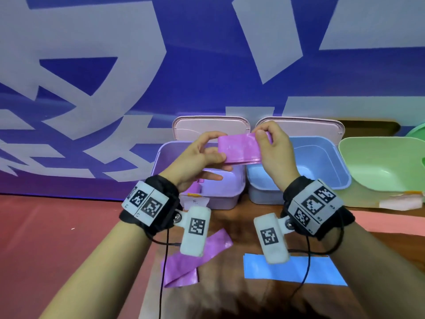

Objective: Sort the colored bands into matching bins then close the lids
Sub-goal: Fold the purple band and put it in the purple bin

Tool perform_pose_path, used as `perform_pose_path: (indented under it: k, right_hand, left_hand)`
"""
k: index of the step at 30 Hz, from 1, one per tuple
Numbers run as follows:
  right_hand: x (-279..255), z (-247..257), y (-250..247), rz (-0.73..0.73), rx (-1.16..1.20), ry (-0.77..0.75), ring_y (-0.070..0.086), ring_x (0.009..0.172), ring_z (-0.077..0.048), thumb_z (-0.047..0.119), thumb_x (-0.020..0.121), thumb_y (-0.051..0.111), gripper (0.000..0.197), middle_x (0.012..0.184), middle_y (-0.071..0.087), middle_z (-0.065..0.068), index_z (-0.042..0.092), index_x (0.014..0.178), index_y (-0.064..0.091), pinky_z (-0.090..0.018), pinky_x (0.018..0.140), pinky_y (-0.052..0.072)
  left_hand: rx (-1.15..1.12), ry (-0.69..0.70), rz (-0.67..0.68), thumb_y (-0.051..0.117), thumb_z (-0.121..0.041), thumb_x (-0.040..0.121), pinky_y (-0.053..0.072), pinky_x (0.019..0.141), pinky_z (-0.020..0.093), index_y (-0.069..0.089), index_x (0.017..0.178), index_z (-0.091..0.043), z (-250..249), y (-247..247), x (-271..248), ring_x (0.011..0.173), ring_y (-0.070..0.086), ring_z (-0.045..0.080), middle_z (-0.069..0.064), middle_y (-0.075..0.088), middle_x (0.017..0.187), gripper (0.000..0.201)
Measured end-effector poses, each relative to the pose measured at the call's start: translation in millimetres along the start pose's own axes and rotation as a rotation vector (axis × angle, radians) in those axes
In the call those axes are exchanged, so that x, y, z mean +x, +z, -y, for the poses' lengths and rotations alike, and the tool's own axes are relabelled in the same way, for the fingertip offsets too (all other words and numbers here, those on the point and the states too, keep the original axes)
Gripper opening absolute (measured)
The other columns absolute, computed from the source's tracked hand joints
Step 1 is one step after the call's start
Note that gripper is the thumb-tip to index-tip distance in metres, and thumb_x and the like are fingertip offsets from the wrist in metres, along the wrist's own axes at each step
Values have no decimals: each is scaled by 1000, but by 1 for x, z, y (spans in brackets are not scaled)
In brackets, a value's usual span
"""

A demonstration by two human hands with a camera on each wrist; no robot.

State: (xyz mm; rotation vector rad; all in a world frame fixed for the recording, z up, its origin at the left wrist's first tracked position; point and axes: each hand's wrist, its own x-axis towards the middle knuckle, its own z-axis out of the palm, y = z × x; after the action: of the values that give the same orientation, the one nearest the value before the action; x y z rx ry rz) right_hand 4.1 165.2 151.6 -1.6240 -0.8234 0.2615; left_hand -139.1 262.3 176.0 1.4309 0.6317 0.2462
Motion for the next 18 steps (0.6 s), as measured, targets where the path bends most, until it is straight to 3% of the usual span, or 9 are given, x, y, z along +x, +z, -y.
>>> perform_pose_path:
  k: [3, 6, 9, 11, 13, 16, 18]
  right_hand:
    - [4, -2, 23, 3, -80, 18, 47, 68, -1, 3, 90, 48, 17, 74, 54, 5, 14, 78, 52, -4, 64, 34]
    - [9, -8, 45, 36, -67, 101, 50, 80, -11, 6, 92, 50, 13, 77, 55, 8, 14, 82, 55, -10, 71, 37]
    - [12, -22, 61, 78, 92, 378, 55, 80, -14, 16, 89, 60, 7, 87, 59, 4, 17, 93, 54, -26, 77, 45]
    - [16, -32, 66, 95, 224, 616, 56, 72, -17, 18, 86, 64, 18, 91, 61, -6, 17, 100, 52, -30, 67, 50]
    - [23, -39, 66, 99, 262, 732, 50, 58, -15, 8, 86, 61, 22, 78, 56, -7, 12, 104, 49, -21, 51, 46]
    - [33, -44, 67, 145, 145, 781, 50, 56, -11, 1, 85, 60, 18, 73, 54, -5, 14, 92, 49, -18, 48, 47]
    - [39, -51, 72, 164, 38, 802, 55, 52, -10, -2, 82, 61, 23, 72, 55, -6, 16, 77, 47, -21, 50, 52]
  left_hand:
    - [80, -5, -87, 57, -13, 92, 54, 64, 30, 54, 104, -28, 10, -15, 8, 65, 62, 11, -5, 63, 69, 20]
    - [64, -51, -182, 59, -3, 89, 56, 56, 25, 54, 110, -14, 21, -35, 24, 54, 58, 12, 7, 59, 73, 25]
    - [68, -154, -232, 60, 3, 87, 55, 48, 20, 53, 105, -2, 29, -54, 44, 44, 59, 10, 12, 57, 82, 20]
    - [122, -201, -252, 61, 3, 86, 53, 44, 19, 50, 97, -2, 36, -65, 61, 43, 55, 13, 9, 51, 82, 16]
    - [179, -254, -237, 61, 4, 86, 52, 42, 19, 50, 85, -4, 40, -73, 76, 37, 51, 10, 8, 46, 73, 14]
    - [243, -328, -207, 61, 6, 85, 51, 38, 20, 42, 65, -10, 47, -78, 95, 25, 42, 5, 4, 39, 58, 32]
    - [256, -381, -183, 60, 7, 85, 51, 37, 22, 38, 62, -10, 54, -81, 109, 23, 41, 6, 5, 38, 52, 36]
